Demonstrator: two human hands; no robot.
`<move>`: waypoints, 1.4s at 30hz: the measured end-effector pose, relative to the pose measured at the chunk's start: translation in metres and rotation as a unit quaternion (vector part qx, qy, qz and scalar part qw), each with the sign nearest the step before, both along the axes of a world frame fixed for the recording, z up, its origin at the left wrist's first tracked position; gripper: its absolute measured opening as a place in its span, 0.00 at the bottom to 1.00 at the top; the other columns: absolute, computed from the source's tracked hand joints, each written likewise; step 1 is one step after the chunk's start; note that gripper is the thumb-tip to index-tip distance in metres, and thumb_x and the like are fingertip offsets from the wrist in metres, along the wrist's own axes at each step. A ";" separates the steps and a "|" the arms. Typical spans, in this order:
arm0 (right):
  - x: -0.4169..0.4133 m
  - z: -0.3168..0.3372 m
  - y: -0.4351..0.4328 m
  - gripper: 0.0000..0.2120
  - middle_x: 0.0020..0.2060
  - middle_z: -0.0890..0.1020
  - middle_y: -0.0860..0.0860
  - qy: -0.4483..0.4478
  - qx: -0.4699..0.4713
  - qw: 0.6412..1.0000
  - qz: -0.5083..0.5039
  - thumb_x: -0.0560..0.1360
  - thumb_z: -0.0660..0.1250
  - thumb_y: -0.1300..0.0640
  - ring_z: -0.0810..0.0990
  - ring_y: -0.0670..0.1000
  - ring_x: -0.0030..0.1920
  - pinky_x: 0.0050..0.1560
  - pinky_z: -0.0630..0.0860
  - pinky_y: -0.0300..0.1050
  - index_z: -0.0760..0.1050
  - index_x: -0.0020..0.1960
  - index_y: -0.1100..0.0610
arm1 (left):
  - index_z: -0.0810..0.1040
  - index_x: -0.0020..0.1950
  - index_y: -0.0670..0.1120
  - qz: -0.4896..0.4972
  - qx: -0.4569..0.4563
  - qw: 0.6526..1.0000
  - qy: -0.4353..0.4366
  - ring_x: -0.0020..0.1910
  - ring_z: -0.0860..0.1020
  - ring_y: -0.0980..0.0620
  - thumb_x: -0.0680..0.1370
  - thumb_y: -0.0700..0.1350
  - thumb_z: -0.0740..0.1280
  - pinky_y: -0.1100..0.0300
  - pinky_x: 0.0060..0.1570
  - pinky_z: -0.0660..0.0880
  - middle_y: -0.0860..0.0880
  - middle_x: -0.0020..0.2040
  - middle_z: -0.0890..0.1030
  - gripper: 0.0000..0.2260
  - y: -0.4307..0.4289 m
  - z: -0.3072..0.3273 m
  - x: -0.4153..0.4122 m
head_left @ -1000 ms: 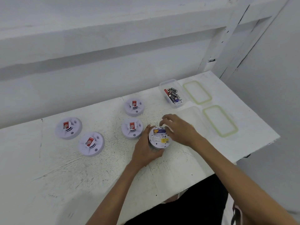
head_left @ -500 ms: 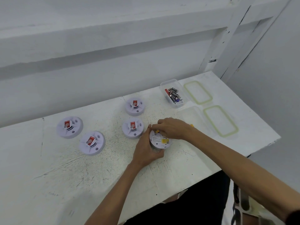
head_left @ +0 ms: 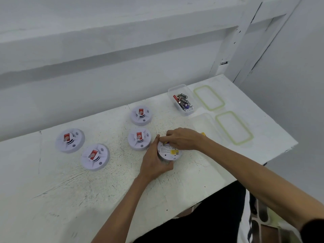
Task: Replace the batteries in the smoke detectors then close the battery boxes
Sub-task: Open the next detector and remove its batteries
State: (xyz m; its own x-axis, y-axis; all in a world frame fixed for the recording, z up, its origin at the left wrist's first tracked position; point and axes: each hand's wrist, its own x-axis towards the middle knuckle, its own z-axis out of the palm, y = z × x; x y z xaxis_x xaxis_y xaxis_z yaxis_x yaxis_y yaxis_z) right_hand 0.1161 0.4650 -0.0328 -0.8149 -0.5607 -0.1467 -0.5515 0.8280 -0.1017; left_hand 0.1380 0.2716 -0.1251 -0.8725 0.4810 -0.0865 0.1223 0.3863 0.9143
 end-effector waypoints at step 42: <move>0.039 0.019 0.064 0.09 0.38 0.83 0.48 0.099 -0.300 0.769 -0.555 0.75 0.70 0.54 0.82 0.54 0.45 0.47 0.81 0.49 0.83 0.52 0.56 | 0.59 0.79 0.61 0.000 -0.026 0.998 0.056 0.71 0.68 0.67 0.67 0.55 0.80 0.72 0.66 0.66 0.68 0.71 0.69 0.45 -0.004 0.019 0.008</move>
State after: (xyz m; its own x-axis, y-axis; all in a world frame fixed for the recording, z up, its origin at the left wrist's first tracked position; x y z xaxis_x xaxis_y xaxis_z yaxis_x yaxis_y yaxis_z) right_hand 0.1550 0.5289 -0.0139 -0.8135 0.5789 0.0549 0.4086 0.6363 -0.6544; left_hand 0.1459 0.2672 -0.1057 -0.8784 0.4777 -0.0127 0.2226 0.4324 0.8738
